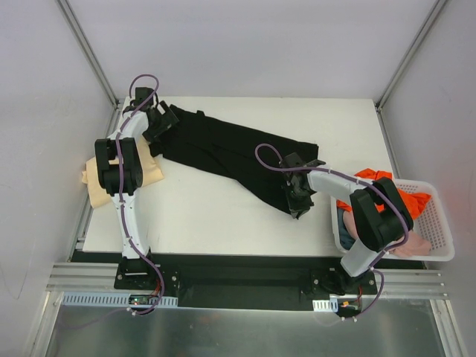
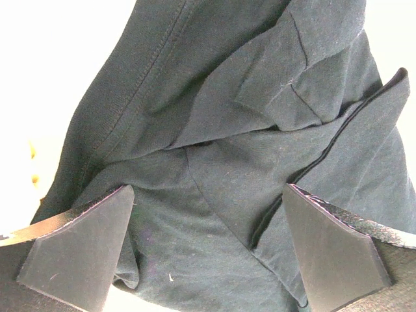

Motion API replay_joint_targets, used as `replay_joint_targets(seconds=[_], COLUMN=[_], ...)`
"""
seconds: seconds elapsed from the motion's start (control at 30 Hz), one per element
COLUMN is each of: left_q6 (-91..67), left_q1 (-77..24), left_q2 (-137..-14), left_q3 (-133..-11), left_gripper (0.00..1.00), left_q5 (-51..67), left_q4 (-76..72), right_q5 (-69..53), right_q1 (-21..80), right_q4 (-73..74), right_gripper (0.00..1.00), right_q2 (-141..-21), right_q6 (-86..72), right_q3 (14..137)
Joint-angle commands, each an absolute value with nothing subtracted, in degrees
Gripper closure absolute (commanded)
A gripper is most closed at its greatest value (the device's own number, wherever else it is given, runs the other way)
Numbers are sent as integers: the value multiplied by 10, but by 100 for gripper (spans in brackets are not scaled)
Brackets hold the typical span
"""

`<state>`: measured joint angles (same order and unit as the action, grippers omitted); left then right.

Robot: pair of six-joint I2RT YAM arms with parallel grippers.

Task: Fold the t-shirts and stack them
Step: Fold the other side of the tshirt into a rectangle

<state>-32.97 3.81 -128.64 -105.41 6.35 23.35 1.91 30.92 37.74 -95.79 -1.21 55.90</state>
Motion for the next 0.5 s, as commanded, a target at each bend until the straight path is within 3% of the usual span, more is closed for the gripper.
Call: replay_joint_targets(seconds=[0.0,0.03,0.07,0.47], left_q6=[-316,-316,-316,-311], left_q1=[39,39,38,39], left_q2=[-1284,-1283,-1282,-1279], left_q3=[-1067,-1066,-1067,-1064], left_gripper=[1,1,1,1], left_q5=[56,55,54,34], left_q4=[245,245,244,244], right_q5=[-18,-26,-32,-139], right_q1=[309,308,309,309], right_q4=[344,345,345,431], right_gripper=[88,98,99,99], right_q2=[-971,-969,-960,-846], right_q6=[-14,-14,-14,-38], right_q3=[536,535,532,515])
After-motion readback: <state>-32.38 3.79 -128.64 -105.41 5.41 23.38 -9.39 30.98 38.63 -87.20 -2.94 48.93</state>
